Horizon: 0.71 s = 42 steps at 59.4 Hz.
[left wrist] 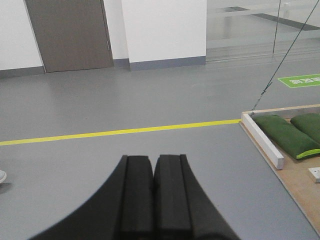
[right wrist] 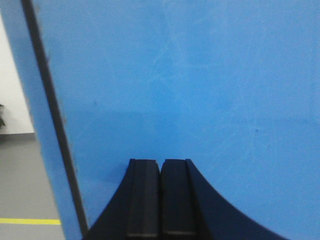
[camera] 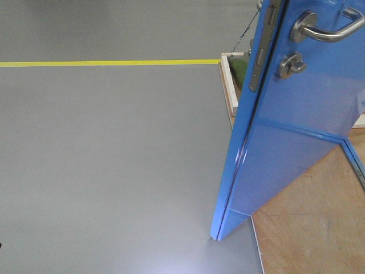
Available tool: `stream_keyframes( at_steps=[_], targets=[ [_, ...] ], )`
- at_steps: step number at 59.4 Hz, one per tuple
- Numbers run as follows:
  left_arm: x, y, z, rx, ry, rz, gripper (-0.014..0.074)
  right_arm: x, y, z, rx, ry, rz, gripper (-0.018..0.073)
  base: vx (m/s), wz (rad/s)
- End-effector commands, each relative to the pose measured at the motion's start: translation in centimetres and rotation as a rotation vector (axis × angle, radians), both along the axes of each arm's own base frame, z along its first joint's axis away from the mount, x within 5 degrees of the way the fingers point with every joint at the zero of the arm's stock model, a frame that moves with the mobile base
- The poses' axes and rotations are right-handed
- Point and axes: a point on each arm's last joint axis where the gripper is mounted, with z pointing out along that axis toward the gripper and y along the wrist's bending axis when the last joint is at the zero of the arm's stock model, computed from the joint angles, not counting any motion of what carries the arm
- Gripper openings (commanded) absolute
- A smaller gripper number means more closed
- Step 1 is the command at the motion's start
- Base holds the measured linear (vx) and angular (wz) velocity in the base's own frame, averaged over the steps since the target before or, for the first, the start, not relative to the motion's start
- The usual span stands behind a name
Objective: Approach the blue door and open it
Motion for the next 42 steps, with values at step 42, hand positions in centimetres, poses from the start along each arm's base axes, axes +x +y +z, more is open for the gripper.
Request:
stream_keyframes(
  at_steps=[42],
  targets=[
    [0.00,-0.04,0.63,-0.004,-0.091,-0.006,0.0070,-1.22,-0.50,2.60,0.012,-0.137,-0.022,-0.0008,0.00,0.00]
  ],
)
